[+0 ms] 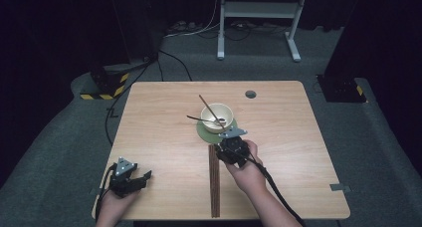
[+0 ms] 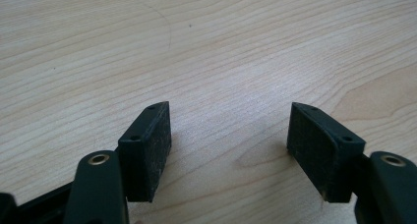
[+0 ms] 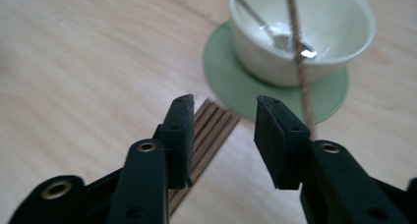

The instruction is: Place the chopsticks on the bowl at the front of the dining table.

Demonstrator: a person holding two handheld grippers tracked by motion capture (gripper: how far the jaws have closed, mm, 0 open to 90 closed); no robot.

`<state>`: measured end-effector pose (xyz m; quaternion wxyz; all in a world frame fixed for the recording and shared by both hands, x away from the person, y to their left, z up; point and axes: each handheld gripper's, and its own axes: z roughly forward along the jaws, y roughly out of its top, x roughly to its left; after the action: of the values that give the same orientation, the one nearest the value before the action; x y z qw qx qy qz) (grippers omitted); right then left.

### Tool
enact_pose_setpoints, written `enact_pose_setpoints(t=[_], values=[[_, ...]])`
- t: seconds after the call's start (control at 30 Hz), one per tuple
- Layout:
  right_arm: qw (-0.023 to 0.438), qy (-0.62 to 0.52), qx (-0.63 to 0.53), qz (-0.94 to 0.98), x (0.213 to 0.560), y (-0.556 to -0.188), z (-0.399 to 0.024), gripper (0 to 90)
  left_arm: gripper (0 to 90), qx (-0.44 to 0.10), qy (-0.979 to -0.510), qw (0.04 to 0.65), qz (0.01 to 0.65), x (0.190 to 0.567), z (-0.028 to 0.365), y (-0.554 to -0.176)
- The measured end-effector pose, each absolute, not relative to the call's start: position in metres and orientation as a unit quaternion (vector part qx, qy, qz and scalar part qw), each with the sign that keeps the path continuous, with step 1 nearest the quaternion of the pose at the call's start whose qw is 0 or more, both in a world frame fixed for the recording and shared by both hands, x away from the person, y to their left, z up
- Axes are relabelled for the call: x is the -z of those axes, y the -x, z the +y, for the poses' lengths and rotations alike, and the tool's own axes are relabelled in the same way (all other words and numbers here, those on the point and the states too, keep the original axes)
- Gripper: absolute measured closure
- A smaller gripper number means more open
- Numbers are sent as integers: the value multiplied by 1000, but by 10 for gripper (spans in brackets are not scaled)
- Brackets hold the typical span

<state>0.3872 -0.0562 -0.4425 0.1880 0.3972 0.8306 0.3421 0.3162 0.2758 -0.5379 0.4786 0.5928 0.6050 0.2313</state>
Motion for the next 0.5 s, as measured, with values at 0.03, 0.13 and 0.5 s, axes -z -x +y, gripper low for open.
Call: enact_pose_setpoints(t=[0.03, 0.13, 0.5], values=[[182, -397, -343, 832, 446, -383, -57, 629, 333, -231, -594, 477, 605, 538, 276, -316], [168, -395, -339, 837, 460, -371, -57, 674, 333, -231, -593, 479, 605, 538, 276, -316], [165, -409, -320, 838, 497, -360, -52, 712, 334, -228, -589, 482, 608, 538, 276, -316]])
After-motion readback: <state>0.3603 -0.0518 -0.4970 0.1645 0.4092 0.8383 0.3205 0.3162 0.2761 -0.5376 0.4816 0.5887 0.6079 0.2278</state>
